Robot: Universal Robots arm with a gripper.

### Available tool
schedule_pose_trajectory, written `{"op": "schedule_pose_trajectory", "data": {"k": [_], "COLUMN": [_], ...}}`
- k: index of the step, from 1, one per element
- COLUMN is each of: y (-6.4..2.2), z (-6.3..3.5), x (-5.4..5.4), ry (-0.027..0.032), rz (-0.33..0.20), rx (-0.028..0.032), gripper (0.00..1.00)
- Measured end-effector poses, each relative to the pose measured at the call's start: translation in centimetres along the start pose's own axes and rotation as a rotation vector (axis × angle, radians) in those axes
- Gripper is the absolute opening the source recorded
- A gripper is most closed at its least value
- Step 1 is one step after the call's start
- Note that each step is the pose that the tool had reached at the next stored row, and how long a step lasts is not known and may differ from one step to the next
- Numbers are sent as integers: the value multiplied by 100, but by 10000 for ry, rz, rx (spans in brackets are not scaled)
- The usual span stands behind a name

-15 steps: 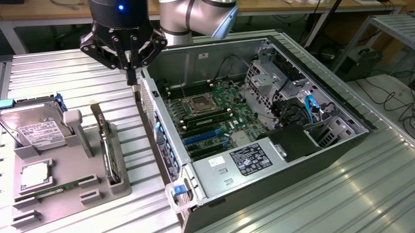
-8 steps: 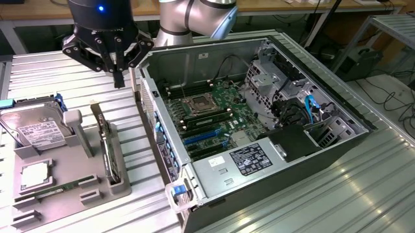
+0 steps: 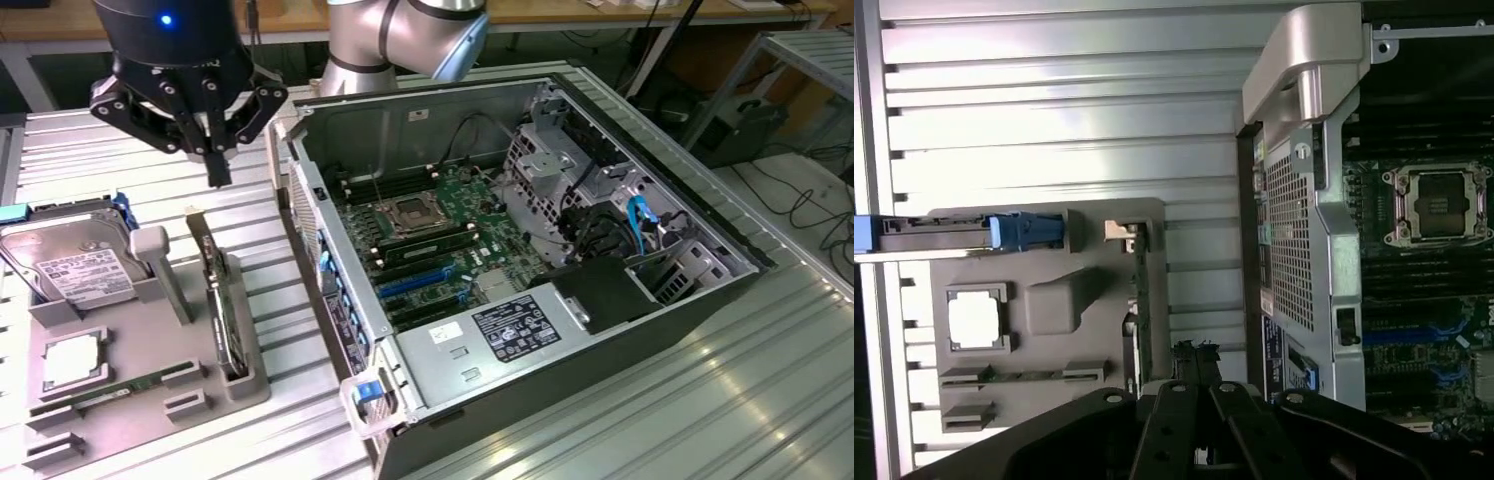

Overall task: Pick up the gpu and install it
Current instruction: 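Reach for the gpu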

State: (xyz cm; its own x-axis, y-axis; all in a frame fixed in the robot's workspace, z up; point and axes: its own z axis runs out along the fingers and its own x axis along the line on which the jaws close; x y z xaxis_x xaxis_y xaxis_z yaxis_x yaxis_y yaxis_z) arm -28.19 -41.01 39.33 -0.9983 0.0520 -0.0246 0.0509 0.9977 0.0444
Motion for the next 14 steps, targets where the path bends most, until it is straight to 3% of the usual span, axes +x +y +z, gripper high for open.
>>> {"op": "schedule_pose_trajectory", "data": {"k": [14], "y": [-42], "z": [-12], "x": [407], "ry": [11], "rz": [-217], "rx": [-5], "gripper": [11]}}
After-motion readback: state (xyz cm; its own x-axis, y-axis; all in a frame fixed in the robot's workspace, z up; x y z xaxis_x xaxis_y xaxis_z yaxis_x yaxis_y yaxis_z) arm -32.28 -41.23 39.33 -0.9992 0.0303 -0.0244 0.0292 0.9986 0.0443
